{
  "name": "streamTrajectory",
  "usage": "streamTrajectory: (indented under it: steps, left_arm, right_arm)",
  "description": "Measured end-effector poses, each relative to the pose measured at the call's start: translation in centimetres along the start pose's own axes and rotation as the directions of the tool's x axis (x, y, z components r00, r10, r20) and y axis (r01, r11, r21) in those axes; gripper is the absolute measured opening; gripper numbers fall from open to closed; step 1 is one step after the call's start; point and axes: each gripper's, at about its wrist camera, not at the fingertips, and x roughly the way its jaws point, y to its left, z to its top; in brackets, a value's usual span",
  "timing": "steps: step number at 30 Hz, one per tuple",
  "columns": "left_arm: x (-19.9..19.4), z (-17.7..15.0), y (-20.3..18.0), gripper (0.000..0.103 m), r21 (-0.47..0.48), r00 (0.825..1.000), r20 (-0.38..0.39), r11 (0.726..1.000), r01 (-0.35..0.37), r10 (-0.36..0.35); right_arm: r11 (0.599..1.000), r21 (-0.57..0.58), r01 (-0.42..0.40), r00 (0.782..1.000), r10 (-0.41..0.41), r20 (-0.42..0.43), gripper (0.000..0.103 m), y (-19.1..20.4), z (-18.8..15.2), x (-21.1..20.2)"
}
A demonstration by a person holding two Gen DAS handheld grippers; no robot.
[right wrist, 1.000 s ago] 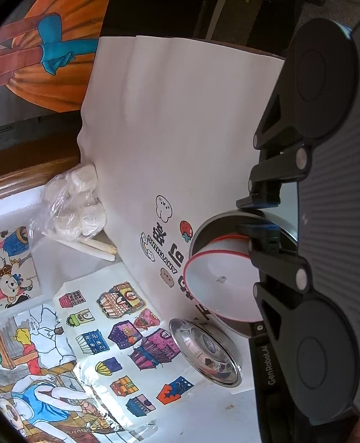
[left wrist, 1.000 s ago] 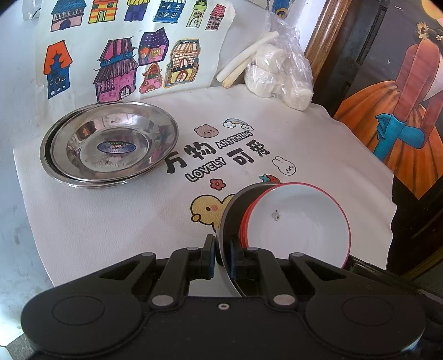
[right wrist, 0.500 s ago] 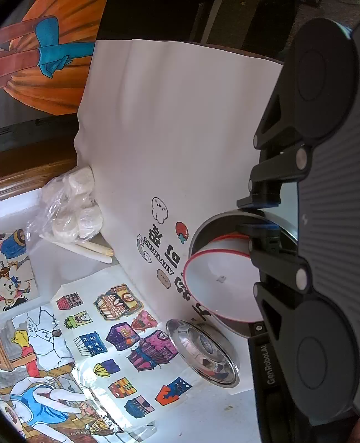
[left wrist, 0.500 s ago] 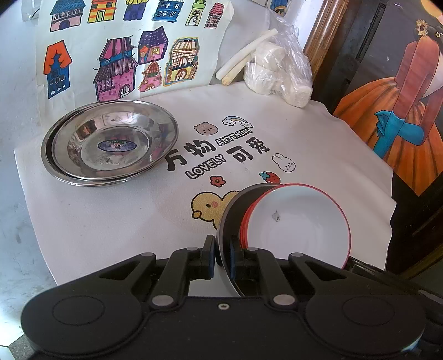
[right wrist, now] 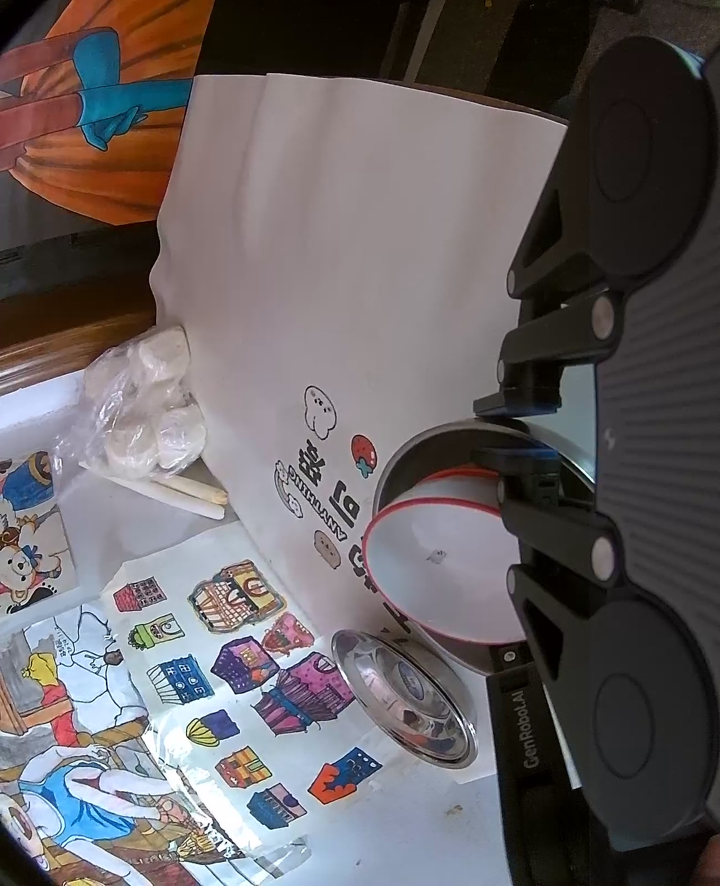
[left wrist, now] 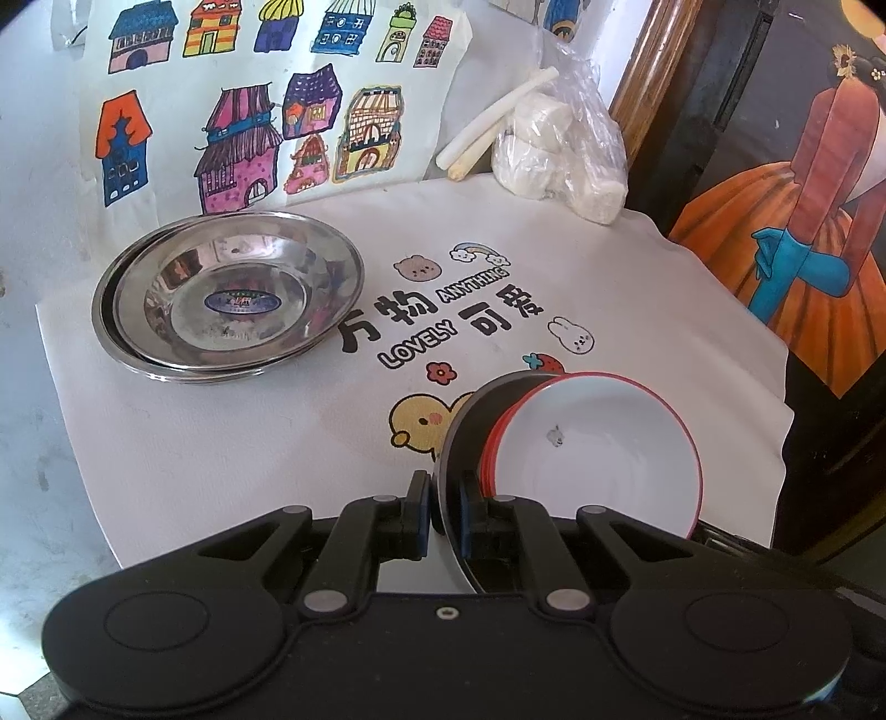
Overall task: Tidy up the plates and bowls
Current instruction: 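Lift the steel bowl with both tools and carry it over the stacked steel plates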
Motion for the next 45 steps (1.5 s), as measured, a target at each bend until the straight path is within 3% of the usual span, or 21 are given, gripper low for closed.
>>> streamTrajectory:
  steps: [20,45]
  left_arm:
    - [-0.2,1.5,1.5,0.008,-0.048,0.999,0.037,0.999,0.011,-0.009]
    - [-0.8,4.8,7.5,0.007,-0.169,0.992,0.123,0.985,0.023,-0.002]
  right_arm:
    - [0.997,-0.078,-0.012,1.000,0.013,0.021,0.014,2.1,1.9,0.5]
    - [0.982,-0.183,-0.046,0.998,0.053,0.034,0.015,8.7,4.4,3.3]
